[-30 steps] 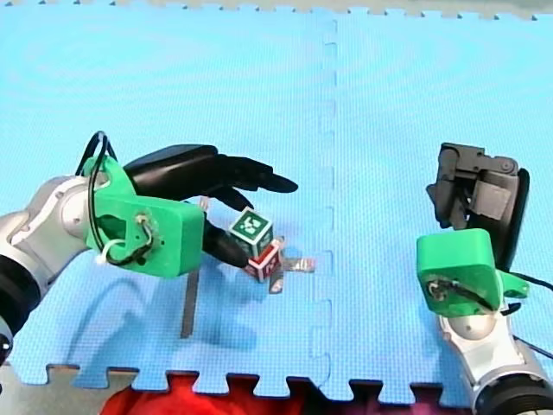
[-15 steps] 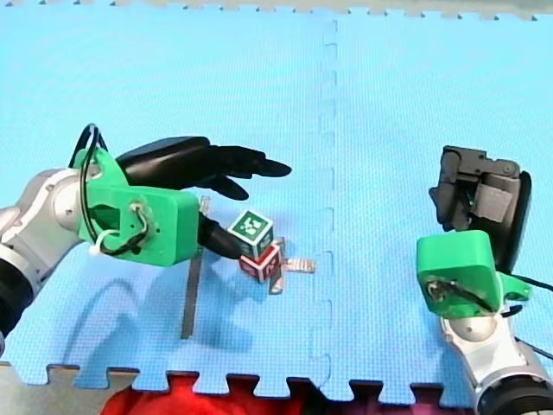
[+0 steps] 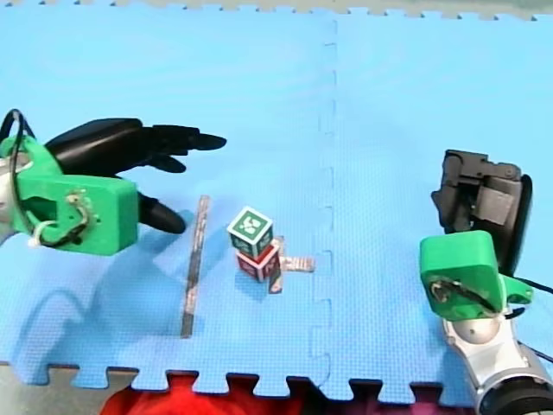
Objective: Stack cube left
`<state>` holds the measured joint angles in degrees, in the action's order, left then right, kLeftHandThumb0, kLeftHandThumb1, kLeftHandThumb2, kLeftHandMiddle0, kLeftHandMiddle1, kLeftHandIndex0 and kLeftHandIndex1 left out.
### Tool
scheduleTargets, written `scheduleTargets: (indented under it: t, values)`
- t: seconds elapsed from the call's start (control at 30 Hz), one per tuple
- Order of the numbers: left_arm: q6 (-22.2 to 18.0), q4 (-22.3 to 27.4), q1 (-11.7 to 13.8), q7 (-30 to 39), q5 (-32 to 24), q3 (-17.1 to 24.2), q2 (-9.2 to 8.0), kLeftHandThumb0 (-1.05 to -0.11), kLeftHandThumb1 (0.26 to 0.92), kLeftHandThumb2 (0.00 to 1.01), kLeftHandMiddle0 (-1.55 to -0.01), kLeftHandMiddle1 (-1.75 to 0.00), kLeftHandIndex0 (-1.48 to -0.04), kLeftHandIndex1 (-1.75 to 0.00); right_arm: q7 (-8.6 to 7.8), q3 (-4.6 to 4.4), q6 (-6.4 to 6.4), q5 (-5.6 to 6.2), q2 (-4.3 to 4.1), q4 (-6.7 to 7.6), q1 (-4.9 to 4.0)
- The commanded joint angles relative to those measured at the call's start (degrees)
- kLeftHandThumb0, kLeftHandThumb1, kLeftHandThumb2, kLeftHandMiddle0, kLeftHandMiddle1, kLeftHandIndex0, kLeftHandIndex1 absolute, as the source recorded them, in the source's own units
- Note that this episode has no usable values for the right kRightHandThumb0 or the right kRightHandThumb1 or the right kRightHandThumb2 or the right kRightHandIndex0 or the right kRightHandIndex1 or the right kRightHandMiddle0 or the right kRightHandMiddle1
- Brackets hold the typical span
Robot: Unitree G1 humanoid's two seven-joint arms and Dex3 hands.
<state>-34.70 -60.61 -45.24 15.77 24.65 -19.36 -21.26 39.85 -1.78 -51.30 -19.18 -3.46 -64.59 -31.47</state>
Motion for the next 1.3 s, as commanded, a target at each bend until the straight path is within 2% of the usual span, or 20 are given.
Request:
scheduleTargets:
  t: [0.0, 0.13, 0.4, 0.43, 0.47, 0.5, 0.53, 0.57, 0.6, 0.63, 0.67, 0.7, 0.87, 1.27]
  values:
    - [-0.6, -3.1, -0.6, -2.0, 0.2, 0.7, -1.49, -1.048, 0.921, 0.06, -0.65, 0.0, -0.37, 0.0, -0.46, 0.41, -0.37, 0.67, -0.7, -0.11, 0.12]
    - [-1.7, -4.0, 0.1, -5.2, 0.5, 1.2, -1.88, -1.048, 0.921, 0.06, -0.64, 0.0, -0.37, 0.0, -1.02, 0.58, -0.37, 0.85, -1.32, -0.12, 0.25]
    - [-3.3, -5.0, 2.7, -12.1, -1.7, 4.0, 0.49, -1.048, 0.921, 0.12, -0.65, 0.0, -0.4, -0.01, -2.22, 0.63, -0.64, 1.13, -2.45, 0.12, 0.47]
    - [-3.9, -5.4, 2.9, -12.8, -2.0, 4.3, 0.78, -1.048, 0.921, 0.12, -0.68, -0.02, -0.4, -0.02, -2.37, 0.62, -0.68, 1.15, -2.56, 0.21, 0.47]
    - [-4.6, -5.8, 3.0, -13.1, -2.4, 4.7, 1.03, -1.048, 0.921, 0.13, -0.82, -0.09, -0.4, -0.01, -2.53, 0.65, -0.71, 1.19, -2.65, 0.33, 0.48]
    - [-5.3, -6.1, 3.2, -13.5, -2.8, 5.1, 1.35, -1.048, 0.921, 0.14, -0.89, -0.12, -0.4, -0.01, -2.69, 0.68, -0.68, 1.24, -2.73, 0.48, 0.46]
    - [-5.9, -6.4, 3.3, -13.8, -3.1, 5.3, 1.64, -1.048, 0.921, 0.14, -1.01, -0.28, -0.4, -0.01, -2.87, 0.74, -0.66, 1.31, -2.82, 0.59, 0.46]
    - [-6.3, -6.7, 3.4, -14.1, -3.4, 5.6, 2.04, -1.048, 0.921, 0.15, -0.95, -0.73, -0.41, -0.01, -3.04, 0.76, -0.62, 1.35, -2.89, 0.69, 0.44]
    - [-6.7, -7.0, 3.4, -14.5, -3.7, 5.9, 2.48, -1.048, 0.921, 0.16, -0.86, -1.12, -0.41, -0.01, -3.23, 0.78, -0.59, 1.4, -2.96, 0.78, 0.42]
    - [-7.2, -7.3, 3.5, -15.1, -3.9, 6.2, 2.97, -1.048, 0.921, 0.17, -0.78, -1.43, -0.42, -0.01, -3.52, 0.82, -0.58, 1.5, -3.04, 0.84, 0.4]
    - [-7.9, -7.7, 3.8, -16.1, -4.0, 6.4, 3.49, -1.048, 0.921, 0.18, -0.74, -1.61, -0.42, 0.0, -3.86, 0.84, -0.58, 1.61, -3.08, 0.91, 0.37]
    - [-8.8, -8.1, 4.1, -17.0, -4.2, 6.8, 4.02, -1.048, 0.921, 0.18, -0.72, -1.68, -0.42, 0.0, -4.21, 0.87, -0.61, 1.73, -3.11, 1.02, 0.4]
    - [-12.1, -9.3, 5.9, -21.7, -4.6, 7.9, 6.32, -1.048, 0.921, 0.19, -0.72, -1.74, -0.41, 0.0, -5.48, 0.99, -0.64, 2.13, -3.05, 1.75, 0.7]
    - [-15.2, -10.5, 6.8, -20.1, -6.6, 9.8, 8.21, -1.048, 0.921, 0.18, -0.72, -1.75, -0.46, -0.02, -8.01, 1.71, -1.5, 3.12, -3.62, 2.51, 1.94]
